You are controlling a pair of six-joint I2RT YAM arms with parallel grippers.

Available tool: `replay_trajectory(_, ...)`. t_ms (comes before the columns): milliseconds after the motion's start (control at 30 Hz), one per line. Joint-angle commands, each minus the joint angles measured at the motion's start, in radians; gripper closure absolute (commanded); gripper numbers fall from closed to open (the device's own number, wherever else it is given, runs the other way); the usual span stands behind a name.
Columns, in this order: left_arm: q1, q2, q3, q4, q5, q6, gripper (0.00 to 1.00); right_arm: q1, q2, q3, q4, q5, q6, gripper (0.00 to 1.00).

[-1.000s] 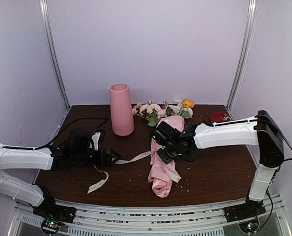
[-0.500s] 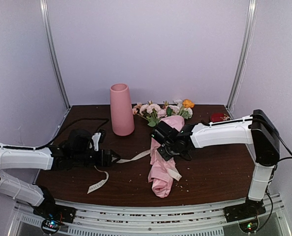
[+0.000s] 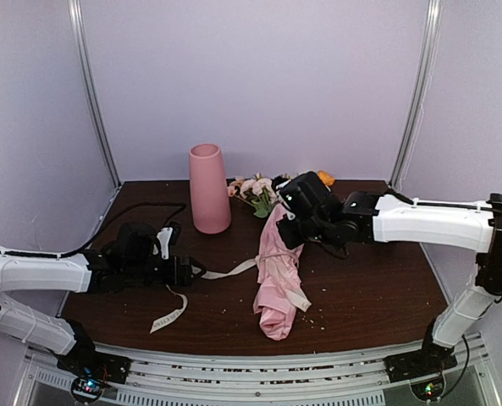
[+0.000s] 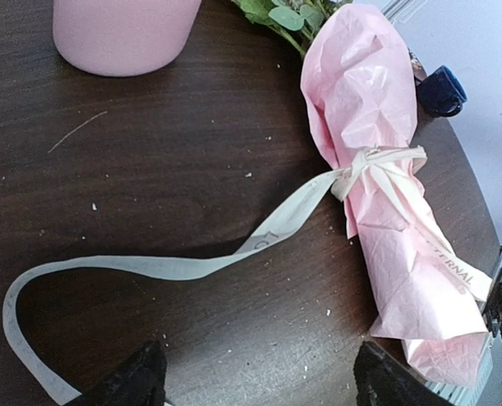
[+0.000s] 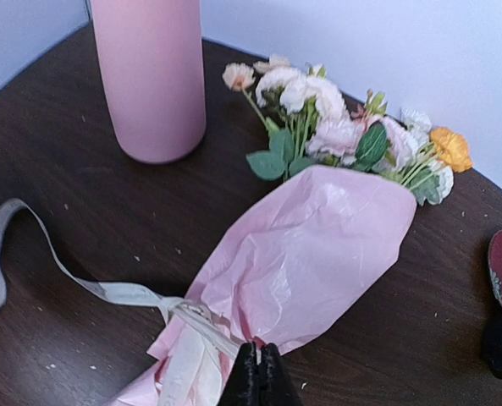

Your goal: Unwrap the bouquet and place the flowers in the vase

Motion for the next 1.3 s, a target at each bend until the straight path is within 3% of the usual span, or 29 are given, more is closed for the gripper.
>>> replay_trajectory(0,-0.001,-0.031,0.019,0.025,-0.033,0.011,0.21,-0.013,-0.103,-0.014,0.074,0.004,0.025,1.00)
replay_trajectory(67,-0.001,-0.030,0.022,0.022,-0.032,0.011,0.20,-0.019,-0.110,-0.019,0.070,-0.048,-0.006,1.00)
replay_trajectory(100,-0.001,-0.027,0.022,0.023,-0.031,0.011,0.21,-0.019,-0.097,-0.014,0.045,-0.077,-0.022,0.94)
replay_trajectory(167,-0.001,-0.022,0.021,0.024,-0.028,0.011,0.21,-0.019,-0.034,0.004,-0.024,-0.095,-0.041,0.69)
replay_trajectory(233,-0.001,-0.016,0.022,0.025,-0.020,0.010,0.20,-0.020,0.041,0.005,-0.078,-0.090,-0.055,0.58)
replay_trajectory(600,-0.001,-0.008,0.012,0.034,-0.011,0.004,0.20,-0.032,0.165,-0.034,-0.041,-0.032,-0.065,0.50)
replay_trajectory(933,-0.001,-0.007,-0.012,0.047,-0.012,0.003,0.20,-0.051,0.206,-0.033,-0.033,-0.041,-0.059,0.70)
replay_trajectory(1133,-0.002,0.002,-0.005,0.051,-0.009,0.004,0.20,-0.067,0.155,-0.068,0.021,-0.058,-0.039,0.98)
replay_trajectory(1267,-0.002,0.001,-0.001,0.052,-0.011,0.006,0.21,-0.071,0.100,-0.110,0.072,-0.062,-0.029,1.00)
